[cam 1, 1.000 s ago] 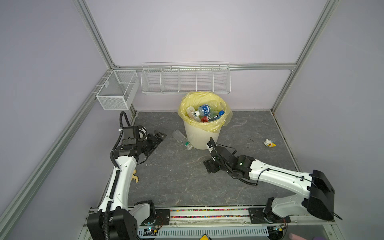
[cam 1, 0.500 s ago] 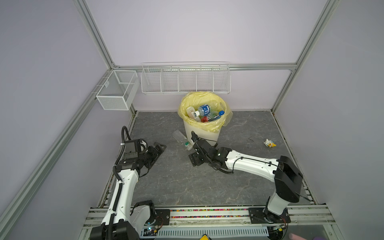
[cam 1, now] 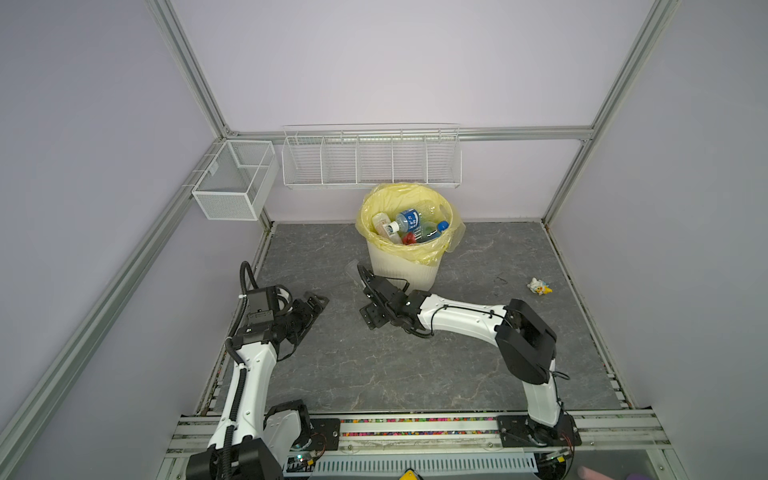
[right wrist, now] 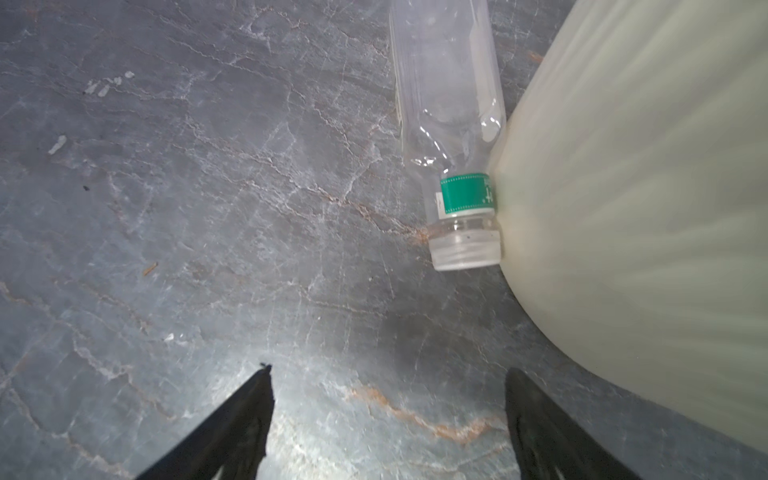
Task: Throw the plastic bottles in the bin
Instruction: 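Lower the right gripper onto the clear green-capped bottle's cap and close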
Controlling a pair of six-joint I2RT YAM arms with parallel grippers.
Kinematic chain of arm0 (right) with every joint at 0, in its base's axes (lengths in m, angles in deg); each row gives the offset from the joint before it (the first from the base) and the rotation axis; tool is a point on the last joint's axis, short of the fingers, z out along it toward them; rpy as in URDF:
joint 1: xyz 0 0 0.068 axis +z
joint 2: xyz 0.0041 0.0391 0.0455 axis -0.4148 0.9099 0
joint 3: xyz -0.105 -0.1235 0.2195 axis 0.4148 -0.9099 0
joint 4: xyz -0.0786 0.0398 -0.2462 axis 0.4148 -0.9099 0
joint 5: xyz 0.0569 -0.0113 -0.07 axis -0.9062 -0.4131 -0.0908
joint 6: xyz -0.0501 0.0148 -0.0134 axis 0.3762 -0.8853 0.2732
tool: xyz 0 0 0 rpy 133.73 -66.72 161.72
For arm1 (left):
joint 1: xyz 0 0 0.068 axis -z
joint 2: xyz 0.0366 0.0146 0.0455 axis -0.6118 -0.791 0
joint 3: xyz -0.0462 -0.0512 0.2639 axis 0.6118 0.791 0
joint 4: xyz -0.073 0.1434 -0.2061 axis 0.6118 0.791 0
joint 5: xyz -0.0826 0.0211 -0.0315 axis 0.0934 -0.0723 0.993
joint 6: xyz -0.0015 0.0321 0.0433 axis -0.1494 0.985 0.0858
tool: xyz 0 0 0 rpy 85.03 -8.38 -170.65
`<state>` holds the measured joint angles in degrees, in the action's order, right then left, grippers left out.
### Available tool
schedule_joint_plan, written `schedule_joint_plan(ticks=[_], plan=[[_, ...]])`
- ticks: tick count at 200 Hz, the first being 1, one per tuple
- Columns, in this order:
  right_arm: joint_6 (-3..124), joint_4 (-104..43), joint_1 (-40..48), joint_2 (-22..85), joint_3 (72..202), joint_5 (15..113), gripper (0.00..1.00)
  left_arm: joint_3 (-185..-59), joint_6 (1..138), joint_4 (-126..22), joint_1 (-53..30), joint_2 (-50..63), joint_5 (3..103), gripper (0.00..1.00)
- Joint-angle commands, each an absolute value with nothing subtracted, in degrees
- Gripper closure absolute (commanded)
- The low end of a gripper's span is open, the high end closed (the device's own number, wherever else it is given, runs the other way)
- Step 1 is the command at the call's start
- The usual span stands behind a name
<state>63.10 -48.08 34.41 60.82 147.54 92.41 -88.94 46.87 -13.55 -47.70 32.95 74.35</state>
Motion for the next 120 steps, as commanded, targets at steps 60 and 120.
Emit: schedule_joint_plan(ticks=[60, 120], plan=[[64.9, -47.12, 32.13, 67.77, 155.48, 92.47, 0.12, -88.78, 48.72, -14.15, -50.91, 32.37, 78.35, 0.0], [64.35, -46.95, 29.43, 73.39, 160.66, 91.24, 0.12, -88.67, 49.3, -13.75, -52.45, 31.14, 80.97, 0.0]])
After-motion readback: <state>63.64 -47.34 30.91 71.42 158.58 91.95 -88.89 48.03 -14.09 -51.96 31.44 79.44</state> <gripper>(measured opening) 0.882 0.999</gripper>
